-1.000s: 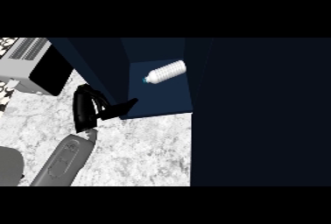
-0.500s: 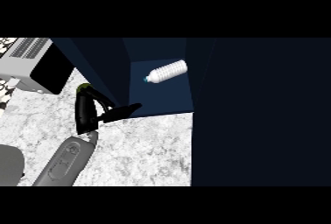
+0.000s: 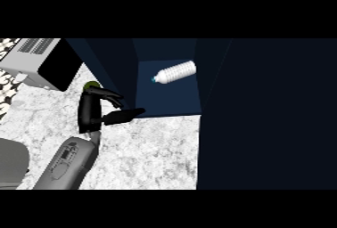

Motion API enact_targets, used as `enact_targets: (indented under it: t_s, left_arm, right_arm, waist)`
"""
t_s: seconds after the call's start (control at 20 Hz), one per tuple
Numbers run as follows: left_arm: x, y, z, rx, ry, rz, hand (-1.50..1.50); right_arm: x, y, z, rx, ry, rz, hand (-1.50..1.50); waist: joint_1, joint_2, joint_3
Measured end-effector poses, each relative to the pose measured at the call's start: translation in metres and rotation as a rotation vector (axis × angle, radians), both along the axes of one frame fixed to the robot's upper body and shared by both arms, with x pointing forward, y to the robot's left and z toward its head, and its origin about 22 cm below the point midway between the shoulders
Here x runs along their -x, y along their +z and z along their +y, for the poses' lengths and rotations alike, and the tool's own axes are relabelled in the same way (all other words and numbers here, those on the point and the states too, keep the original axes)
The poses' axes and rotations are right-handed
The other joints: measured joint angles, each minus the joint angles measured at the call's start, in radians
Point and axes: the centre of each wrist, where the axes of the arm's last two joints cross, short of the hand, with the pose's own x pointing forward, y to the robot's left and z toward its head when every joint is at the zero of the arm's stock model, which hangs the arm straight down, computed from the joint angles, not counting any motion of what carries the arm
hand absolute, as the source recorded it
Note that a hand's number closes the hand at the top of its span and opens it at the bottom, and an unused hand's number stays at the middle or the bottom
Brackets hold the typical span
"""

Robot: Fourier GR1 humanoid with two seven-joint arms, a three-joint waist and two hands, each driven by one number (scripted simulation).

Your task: Pick up the bottled water, place it into the cabinet and close the cabinet

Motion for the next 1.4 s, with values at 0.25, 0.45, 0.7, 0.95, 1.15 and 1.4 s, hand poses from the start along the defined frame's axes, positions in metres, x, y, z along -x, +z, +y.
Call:
enact_targets:
  t_s: [0.25, 0.45, 0.7, 0.95, 1.15, 1.4]
  left_arm:
    - [-0.004, -0.005, -0.003, 0.085, -0.103, -0.007, -1.50]
    - [-0.005, -0.006, -0.005, 0.143, -0.142, -0.008, -1.50]
    - [0.006, -0.006, -0.010, 0.205, -0.188, 0.013, -1.50]
    - [0.018, 0.007, -0.023, 0.292, -0.251, -0.002, -1.50]
    - [0.032, 0.034, -0.035, 0.348, -0.312, -0.061, -1.50]
    - [0.071, 0.048, -0.049, 0.396, -0.356, -0.100, -1.50]
  right_arm:
    - [0.003, 0.002, 0.001, 0.000, -0.028, 0.006, -1.50]
    - [0.009, 0.002, -0.004, 0.010, -0.041, 0.009, -1.50]
    - [0.015, 0.003, 0.001, 0.004, -0.054, 0.014, -1.50]
    - [0.018, 0.011, -0.003, 0.005, -0.064, 0.014, -1.50]
    - [0.019, 0.011, 0.001, 0.005, -0.061, 0.022, -1.50]
    - [0.024, 0.013, 0.002, 0.012, -0.061, 0.020, -1.50]
  waist:
    - [0.025, -0.001, -0.001]
    - [0.039, -0.002, -0.001]
    - [0.054, 0.000, -0.003]
    - [0.060, -0.001, -0.002]
    - [0.060, -0.003, 0.000]
    - [0.059, -0.005, 0.001]
